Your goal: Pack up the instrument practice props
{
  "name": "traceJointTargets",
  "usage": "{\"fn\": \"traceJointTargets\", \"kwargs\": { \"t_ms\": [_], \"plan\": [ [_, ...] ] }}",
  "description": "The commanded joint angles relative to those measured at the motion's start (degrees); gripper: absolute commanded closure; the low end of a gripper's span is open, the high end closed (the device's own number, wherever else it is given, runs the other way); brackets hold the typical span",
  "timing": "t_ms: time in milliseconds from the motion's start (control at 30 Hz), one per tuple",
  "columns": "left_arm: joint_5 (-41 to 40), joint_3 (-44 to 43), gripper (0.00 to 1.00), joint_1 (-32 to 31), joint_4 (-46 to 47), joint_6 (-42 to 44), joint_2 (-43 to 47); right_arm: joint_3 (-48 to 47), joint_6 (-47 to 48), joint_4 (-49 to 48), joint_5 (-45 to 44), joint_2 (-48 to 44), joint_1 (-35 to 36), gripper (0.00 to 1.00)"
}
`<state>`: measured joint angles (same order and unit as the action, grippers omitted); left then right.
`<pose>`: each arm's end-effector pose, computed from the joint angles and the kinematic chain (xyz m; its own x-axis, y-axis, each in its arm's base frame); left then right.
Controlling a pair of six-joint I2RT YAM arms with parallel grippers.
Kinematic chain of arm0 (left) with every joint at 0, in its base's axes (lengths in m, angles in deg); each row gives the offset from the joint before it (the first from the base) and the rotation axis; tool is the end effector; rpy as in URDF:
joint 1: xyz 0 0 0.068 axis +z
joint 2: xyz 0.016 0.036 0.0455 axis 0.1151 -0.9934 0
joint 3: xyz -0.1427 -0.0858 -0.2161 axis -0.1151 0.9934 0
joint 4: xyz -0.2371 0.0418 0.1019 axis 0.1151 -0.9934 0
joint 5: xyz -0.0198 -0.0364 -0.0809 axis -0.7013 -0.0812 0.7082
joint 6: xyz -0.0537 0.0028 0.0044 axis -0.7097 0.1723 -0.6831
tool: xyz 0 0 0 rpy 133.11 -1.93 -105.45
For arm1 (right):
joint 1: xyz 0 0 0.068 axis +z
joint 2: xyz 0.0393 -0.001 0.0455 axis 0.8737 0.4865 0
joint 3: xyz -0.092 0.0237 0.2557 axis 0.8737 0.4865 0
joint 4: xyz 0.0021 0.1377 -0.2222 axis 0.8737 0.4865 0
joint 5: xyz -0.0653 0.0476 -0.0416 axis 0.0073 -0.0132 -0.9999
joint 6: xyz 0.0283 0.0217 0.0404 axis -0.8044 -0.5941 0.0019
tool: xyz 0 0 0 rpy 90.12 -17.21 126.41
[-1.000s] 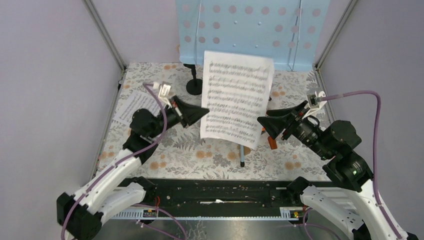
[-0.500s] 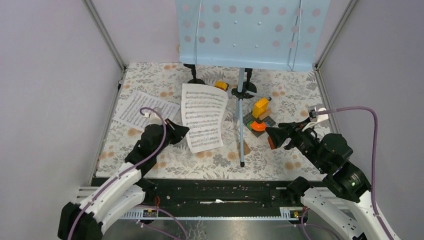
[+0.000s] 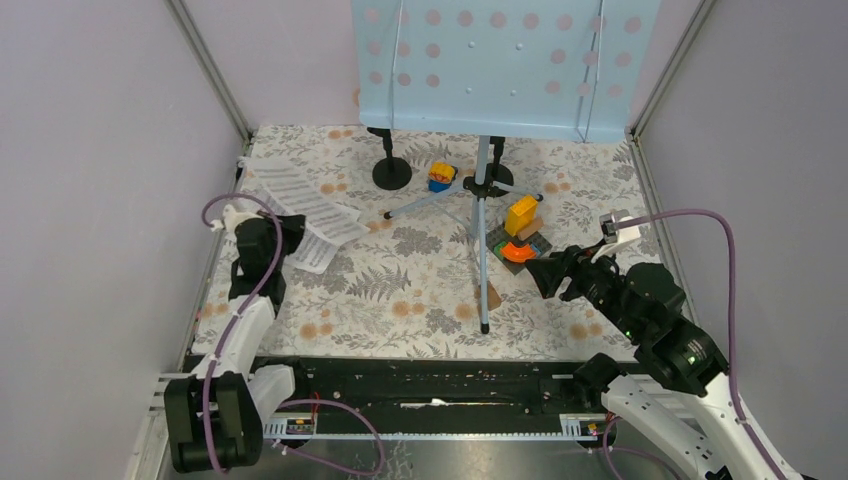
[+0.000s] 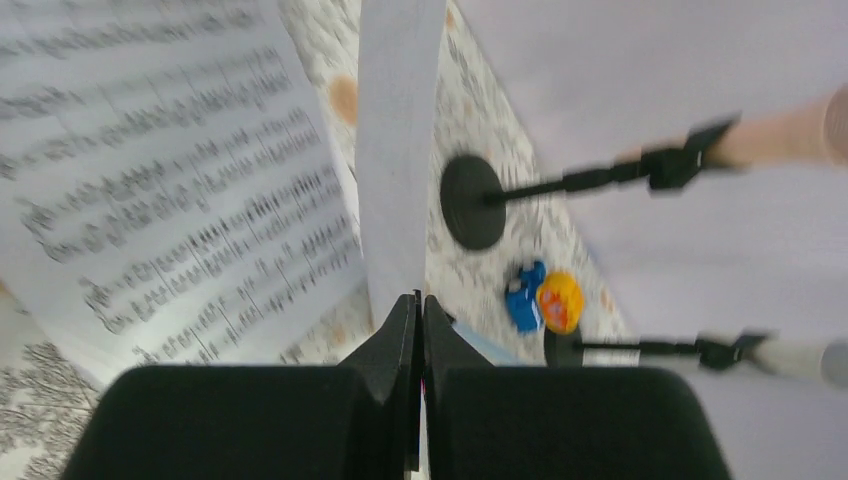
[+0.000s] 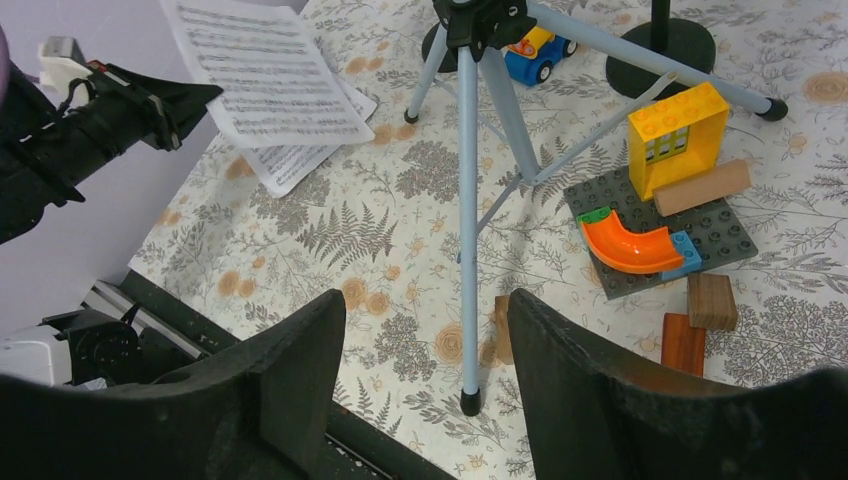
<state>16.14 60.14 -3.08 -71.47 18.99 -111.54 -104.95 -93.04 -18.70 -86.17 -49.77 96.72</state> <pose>0.2214 0.0127 0.2320 -0.1528 -0.8220 -0.5487 -0.2750 0.5686 -0.7753 0.0777 0.0533 0.3678 -0.2680 0.2499 -0.9305 -0.4698 0.8092 0.3527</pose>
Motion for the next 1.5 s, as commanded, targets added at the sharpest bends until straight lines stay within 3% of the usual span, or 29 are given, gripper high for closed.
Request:
{"fn": "traceJointTargets", "kwargs": {
  "t_ms": [0, 533, 633, 800, 1033, 1167, 1300, 1467],
  "plan": [
    [-3.5, -0.2, 1.0, 6.4, 4.9, -5.7, 0.3, 0.6, -0.9, -0.2, 0.5, 0.8, -0.2, 0.33],
    [-8.5, 2.1, 0.98, 8.2, 3.0, -5.7, -10.7, 2.3, -1.1, 0.1, 0.7, 2.6, -0.2, 0.32],
    [-8.8, 1.7, 0.86, 8.2, 2.3, -5.6, -11.1, 2.4, -1.2, 0.2, 0.7, 2.7, -0.2, 0.31],
    [-9.9, 0.6, 0.49, 8.3, -1.4, -5.5, -8.8, 2.7, -1.2, 0.7, -0.1, 2.5, -0.2, 0.27],
    [-8.8, -1.0, 0.19, 8.2, -10.2, -4.8, -3.2, 4.5, -2.7, 1.0, -3.3, 3.0, -0.2, 0.25],
    [-8.4, -3.6, 0.11, 8.1, -17.2, -2.1, 1.1, 5.3, -3.8, 1.0, -3.7, 4.0, -0.2, 0.23],
    [-4.3, -2.7, 0.09, 6.2, -19.1, 0.2, 8.2, 6.6, -5.4, 0.1, -3.8, 4.2, -0.2, 0.22],
    [-1.2, -5.3, 0.09, -6.7, -15.1, 6.3, 8.5, 9.5, -9.3, -3.9, -3.2, 3.5, -0.2, 0.21]
  ]
}}
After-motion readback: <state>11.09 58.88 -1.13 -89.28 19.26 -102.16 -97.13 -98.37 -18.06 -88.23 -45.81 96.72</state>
